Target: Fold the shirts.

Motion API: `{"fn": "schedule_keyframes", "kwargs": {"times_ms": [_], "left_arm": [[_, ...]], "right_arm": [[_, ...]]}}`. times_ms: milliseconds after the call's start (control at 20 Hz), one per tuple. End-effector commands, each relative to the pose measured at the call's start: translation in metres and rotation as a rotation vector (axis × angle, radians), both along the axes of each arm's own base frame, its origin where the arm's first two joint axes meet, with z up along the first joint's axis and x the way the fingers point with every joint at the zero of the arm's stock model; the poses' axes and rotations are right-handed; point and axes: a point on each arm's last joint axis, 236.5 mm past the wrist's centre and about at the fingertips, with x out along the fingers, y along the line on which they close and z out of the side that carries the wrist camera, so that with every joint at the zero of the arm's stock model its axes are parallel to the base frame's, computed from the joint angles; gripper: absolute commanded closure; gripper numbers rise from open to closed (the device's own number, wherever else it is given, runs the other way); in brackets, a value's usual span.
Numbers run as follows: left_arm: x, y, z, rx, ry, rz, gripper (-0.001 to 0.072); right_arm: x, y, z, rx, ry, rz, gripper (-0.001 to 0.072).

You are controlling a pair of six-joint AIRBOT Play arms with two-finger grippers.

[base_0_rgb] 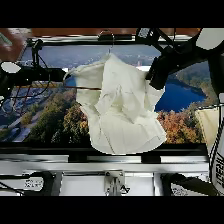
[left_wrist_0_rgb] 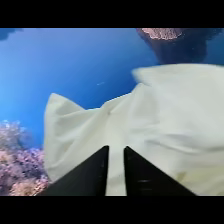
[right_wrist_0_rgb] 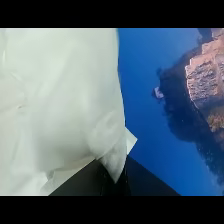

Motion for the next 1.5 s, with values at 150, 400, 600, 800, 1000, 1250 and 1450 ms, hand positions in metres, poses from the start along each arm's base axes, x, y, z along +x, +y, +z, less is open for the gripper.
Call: {"fn": "schedule_keyframes", "kwargs": {"times_ms": [150,400,600,800,1000,1250,1450], "left_arm": [[-0.009,0.057,0.034,0.003,0.001,0.027,0.0082],[-0.076,0.012,-0.033,0.005,0.236,-0.171,0.0107],[-0.108,-0.054,-0.087,0.057,0.254,-0.309,0.0106],[-0.112,-0.085,-0.077,0.000,0.199,-0.364,0.0106],[-0.122,-0.111,-0.072,-0.003,0.148,-0.456,0.0105],[-0.095,-0.115,-0.088,0.149,0.040,-0.399,0.0113],[-0.105,-0.114,-0.103,0.172,0.085,-0.440,0.0287]], "right_arm": [[0.000,0.002,0.000,0.008,0.002,0.000,0.0641],[0.005,0.003,0.003,0.022,-0.017,-0.016,0.0641],[0.007,0.003,0.004,0.028,-0.021,-0.025,0.0641],[0.007,0.002,0.004,0.020,-0.023,-0.029,0.0641],[0.008,0.001,0.004,0.018,-0.024,-0.031,0.0641],[0.008,0.001,0.004,0.024,-0.021,-0.040,0.0641],[0.009,0.001,0.004,0.025,-0.025,-0.042,0.0641]]}}
